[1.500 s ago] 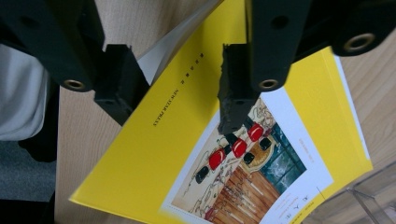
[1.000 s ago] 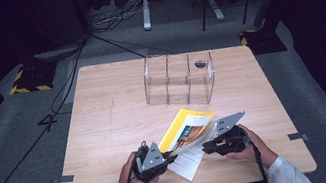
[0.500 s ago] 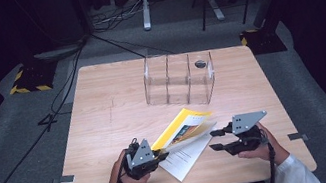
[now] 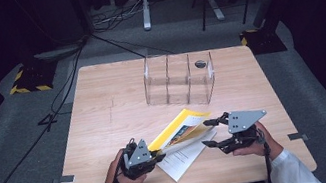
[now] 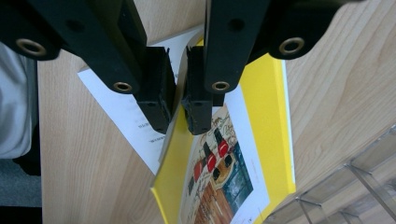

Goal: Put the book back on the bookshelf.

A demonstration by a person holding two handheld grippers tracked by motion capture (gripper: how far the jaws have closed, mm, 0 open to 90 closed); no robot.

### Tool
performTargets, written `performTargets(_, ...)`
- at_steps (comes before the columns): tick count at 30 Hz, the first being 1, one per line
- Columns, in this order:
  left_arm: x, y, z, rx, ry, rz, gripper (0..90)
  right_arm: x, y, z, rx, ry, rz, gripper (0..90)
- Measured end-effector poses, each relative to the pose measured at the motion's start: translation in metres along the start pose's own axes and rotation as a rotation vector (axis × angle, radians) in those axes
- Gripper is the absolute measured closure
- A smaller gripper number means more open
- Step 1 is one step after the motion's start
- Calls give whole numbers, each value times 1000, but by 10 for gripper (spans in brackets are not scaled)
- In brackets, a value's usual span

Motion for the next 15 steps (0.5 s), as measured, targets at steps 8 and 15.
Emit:
performTargets(8,-3,-4,5,2,6,5,808,-13,26,-17,28,16,99,329)
performTargets(15,-7,-8,13,4,-11,2,800,-36,32,-24,43,29,214,367)
Point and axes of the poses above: each handheld gripper's, and its own axes: y roughly forward along the jaws, x roughly out of its top, z roughly to its left, the point moved 6 cm from there along y, roughly forward along the jaws, and after that the axes turned 10 degrees about x, right-handed, at the moved point
